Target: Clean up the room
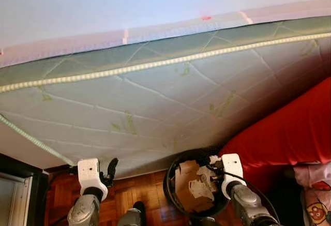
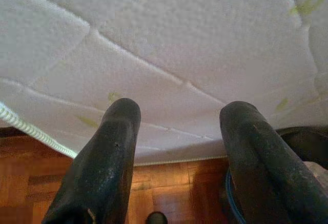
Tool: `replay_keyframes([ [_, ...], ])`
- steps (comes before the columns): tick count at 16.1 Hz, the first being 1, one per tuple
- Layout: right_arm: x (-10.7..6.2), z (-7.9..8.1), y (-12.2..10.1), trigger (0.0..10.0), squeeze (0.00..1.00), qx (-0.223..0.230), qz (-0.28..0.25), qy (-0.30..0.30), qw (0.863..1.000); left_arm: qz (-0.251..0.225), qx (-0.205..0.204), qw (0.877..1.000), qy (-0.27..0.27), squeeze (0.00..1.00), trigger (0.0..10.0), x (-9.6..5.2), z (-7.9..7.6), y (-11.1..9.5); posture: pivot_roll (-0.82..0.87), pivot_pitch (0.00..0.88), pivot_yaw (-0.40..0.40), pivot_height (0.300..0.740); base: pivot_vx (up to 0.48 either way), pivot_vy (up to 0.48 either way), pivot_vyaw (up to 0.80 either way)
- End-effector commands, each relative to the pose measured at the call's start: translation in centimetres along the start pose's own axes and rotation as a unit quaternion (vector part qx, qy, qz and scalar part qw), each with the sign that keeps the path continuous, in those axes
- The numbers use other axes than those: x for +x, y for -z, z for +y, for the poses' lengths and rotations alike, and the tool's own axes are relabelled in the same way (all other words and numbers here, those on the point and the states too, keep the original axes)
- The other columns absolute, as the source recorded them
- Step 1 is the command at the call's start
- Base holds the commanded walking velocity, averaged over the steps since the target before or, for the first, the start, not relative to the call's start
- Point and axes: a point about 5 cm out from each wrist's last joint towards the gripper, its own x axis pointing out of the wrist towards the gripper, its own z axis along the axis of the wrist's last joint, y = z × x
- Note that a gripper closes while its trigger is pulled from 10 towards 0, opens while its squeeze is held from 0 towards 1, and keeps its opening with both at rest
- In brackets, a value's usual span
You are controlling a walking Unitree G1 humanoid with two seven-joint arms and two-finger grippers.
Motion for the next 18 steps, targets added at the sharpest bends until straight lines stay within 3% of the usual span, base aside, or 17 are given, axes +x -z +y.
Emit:
replay_keyframes([
  [1, -0.3, -0.1, 1.2, 10.0, 1.0, -0.005, 0.024, -0.001, 1.0, 0.015, -0.01, 1.0, -0.009, 0.0, 10.0, -0.5, 0.2, 0.9, 0.18, 0.248, -0.035, 0.74, 0.0, 0.0, 0.0],
  [9, -0.5, -0.4, 1.9, 10.0, 1.0, -0.015, 0.052, -0.005, 0.999, 0.017, -0.013, 1.0, -0.011, 0.0, 10.0, -0.5, 0.1, 1.2, 0.18, 0.247, -0.042, 0.74, 0.0, 0.0, 0.0],
  [18, -0.6, 0.6, 2.9, 10.0, 1.0, -0.016, 0.083, -0.043, 0.995, 0.019, -0.009, 1.0, -0.007, 0.0, 10.0, -0.2, 0.2, 1.1, 0.18, 0.208, -0.031, 0.74, 0.0, 0.0, 0.0],
])
